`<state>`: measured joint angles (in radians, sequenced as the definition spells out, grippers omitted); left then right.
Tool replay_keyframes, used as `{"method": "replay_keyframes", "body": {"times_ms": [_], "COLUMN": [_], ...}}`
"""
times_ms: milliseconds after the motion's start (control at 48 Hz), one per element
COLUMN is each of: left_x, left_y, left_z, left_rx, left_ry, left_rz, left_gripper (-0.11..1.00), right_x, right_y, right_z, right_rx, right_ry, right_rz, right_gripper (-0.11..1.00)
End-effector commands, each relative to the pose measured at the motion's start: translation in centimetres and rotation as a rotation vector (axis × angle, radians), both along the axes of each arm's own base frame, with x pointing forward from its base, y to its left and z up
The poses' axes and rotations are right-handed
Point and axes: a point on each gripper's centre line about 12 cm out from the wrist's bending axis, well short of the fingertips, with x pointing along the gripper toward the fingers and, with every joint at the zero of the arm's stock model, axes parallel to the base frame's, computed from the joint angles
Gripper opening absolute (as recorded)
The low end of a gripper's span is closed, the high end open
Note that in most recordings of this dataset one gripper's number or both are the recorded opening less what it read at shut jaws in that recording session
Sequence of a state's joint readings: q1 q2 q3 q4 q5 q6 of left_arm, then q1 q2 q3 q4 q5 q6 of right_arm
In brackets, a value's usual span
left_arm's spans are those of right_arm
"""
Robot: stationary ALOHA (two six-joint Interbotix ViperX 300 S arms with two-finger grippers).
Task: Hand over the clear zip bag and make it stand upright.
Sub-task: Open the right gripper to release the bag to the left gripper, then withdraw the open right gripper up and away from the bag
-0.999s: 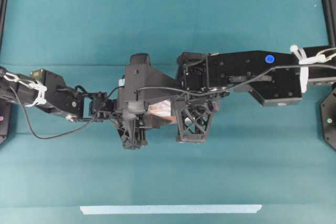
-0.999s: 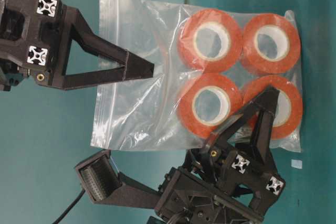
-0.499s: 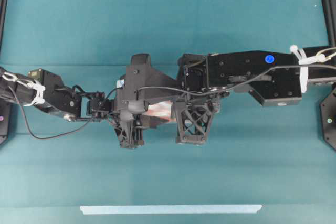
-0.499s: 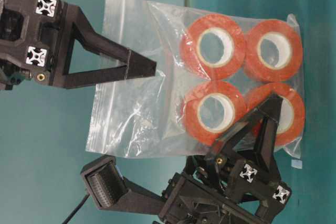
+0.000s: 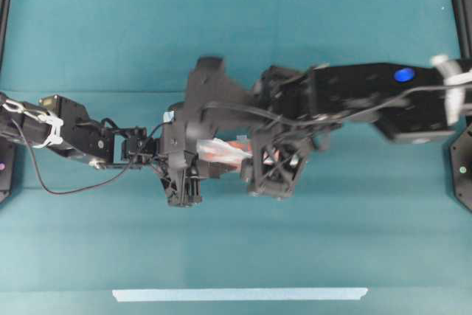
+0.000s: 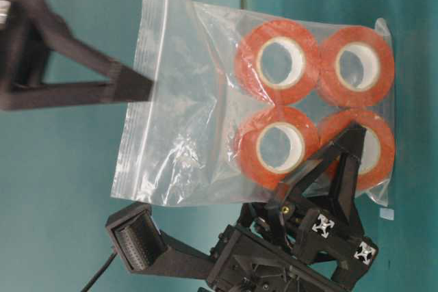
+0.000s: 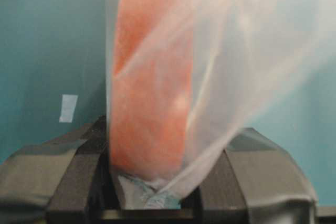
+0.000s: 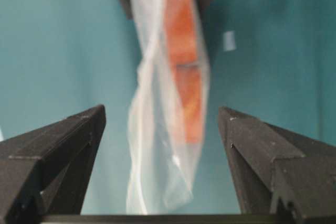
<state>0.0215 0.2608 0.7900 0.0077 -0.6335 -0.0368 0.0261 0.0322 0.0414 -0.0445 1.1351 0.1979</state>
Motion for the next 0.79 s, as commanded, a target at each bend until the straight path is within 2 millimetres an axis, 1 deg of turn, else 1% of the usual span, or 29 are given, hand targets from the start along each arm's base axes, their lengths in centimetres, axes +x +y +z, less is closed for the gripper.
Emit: {"method": "replay_keyframes", "body": {"times_ms": [0,83,166,271,395,770], "left_x": [0.2,0.0,0.0,0.0,0.0,-0.1], "left_y": [0.2,0.2,0.2,0.2,0.2,0.2], "left_z": [0.7,0.6,0.6,0.5,0.5,0.5], "left_rx": [0.003,0.004,0.004,0.002,0.002,0.000], "left_ry": [-0.023,-0.018,-0.018,-0.017,-0.017,-0.011], "left_rz": [0.003,0.002,0.002,0.004,0.004,0.004], "left_gripper": [0.25,0.25,0.25,0.25,0.25,0.25], "right_x": [-1.5,-2.5,-3.6,-5.1,-6.5,-9.2], "right_y": [-0.1,-0.2,-0.2,-0.3,-0.1,0.3], "right_z": [3.5,4.6,5.1,5.1,4.8,4.6], "right_rx": [-0.002,0.000,0.002,0.002,0.003,0.016], "right_ry": [-0.097,-0.133,-0.151,-0.156,-0.169,-0.350], "right_rz": [-0.028,-0.039,-0.040,-0.039,-0.030,-0.005], "right_gripper": [0.88,0.88,0.88,0.88,0.88,0.88]}}
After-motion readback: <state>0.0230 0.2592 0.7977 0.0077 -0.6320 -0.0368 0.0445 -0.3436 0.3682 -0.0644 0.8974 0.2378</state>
